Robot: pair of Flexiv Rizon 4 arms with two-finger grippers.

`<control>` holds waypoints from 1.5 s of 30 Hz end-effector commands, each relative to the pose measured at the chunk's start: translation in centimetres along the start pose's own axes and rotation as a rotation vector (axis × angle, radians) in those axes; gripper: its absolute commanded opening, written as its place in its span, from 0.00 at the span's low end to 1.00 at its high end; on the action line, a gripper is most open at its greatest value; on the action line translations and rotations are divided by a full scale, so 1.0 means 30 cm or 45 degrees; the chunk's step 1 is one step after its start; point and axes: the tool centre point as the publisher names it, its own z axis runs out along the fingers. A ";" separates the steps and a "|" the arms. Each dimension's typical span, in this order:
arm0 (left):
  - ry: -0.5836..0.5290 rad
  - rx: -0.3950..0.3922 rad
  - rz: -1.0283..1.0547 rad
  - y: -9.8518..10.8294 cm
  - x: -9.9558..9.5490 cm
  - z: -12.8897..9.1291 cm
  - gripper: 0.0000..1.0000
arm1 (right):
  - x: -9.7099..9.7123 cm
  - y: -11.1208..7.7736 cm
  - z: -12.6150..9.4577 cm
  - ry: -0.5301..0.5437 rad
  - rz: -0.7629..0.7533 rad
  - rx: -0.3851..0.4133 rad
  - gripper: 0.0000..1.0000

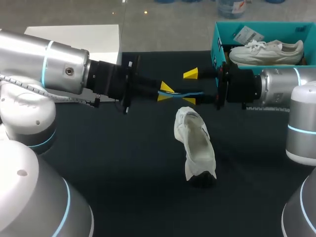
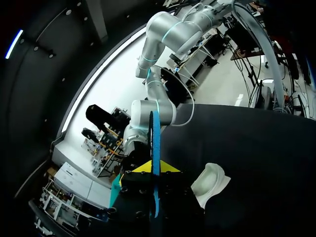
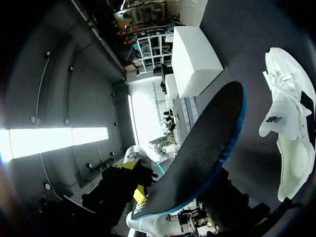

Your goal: Take the shoe out of the shoebox, open the shoe tongue, remove and reinsert the insole, then place the shoe into the shoebox

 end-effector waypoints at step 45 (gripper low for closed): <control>0.389 -0.012 0.243 0.082 -0.073 -0.216 1.00 | -0.001 -0.003 0.003 -0.003 0.001 -0.003 0.00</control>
